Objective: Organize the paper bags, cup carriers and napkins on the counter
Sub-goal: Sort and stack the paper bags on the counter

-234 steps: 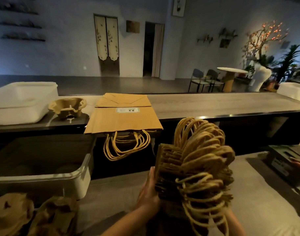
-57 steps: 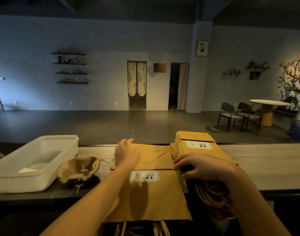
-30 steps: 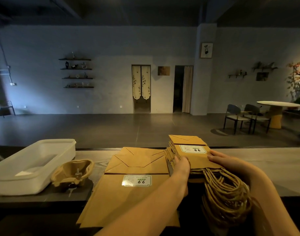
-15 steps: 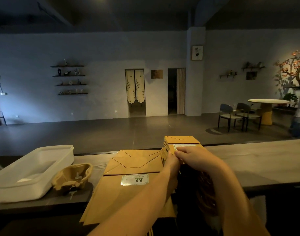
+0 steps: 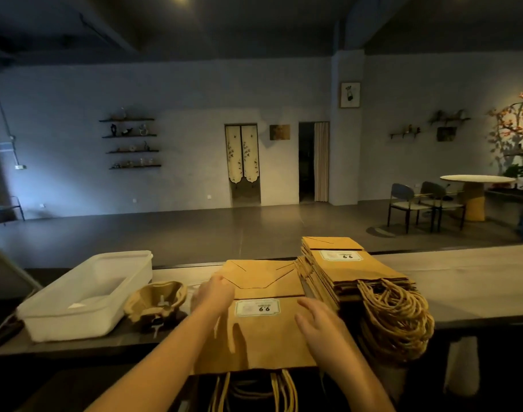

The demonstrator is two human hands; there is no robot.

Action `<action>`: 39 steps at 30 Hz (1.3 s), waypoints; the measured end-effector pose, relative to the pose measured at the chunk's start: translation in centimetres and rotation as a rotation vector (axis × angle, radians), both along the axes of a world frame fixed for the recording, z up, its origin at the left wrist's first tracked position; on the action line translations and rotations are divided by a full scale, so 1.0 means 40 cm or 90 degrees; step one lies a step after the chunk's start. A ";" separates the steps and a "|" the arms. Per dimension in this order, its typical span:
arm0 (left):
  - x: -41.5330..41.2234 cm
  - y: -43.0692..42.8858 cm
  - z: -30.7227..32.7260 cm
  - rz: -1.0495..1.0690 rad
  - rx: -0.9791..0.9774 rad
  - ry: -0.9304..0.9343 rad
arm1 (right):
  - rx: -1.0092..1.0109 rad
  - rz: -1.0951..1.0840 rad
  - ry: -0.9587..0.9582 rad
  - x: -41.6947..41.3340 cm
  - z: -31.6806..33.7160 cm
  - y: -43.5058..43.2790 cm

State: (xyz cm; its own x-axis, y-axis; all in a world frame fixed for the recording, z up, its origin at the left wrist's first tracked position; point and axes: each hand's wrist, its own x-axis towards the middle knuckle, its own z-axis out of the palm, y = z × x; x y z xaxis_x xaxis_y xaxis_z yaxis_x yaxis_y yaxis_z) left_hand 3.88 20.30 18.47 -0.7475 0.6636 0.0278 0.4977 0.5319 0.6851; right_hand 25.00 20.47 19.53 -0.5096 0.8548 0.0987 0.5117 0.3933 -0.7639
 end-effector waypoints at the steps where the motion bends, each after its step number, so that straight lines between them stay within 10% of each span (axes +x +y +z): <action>1: -0.018 -0.011 -0.012 0.011 -0.044 0.003 | -0.017 -0.008 -0.027 -0.017 -0.019 0.000; 18: -0.048 -0.031 0.054 -0.012 -0.122 -0.083 | -0.060 -0.084 -0.125 -0.090 -0.054 0.078; 27: -0.050 -0.043 0.118 -0.054 0.030 -0.419 | -0.073 -0.062 -0.121 -0.079 -0.056 0.085; 39: -0.014 -0.113 0.160 -0.102 0.220 -0.384 | -0.136 -0.032 0.081 -0.067 -0.048 0.065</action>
State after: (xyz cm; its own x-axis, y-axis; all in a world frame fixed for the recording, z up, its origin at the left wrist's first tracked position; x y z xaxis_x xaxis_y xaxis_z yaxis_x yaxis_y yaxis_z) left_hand 3.33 15.78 24.86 -0.5934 0.7942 -0.1308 0.0327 0.1861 0.9820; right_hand 22.30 23.09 17.63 -0.4615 0.8868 -0.0263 0.4206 0.1927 -0.8865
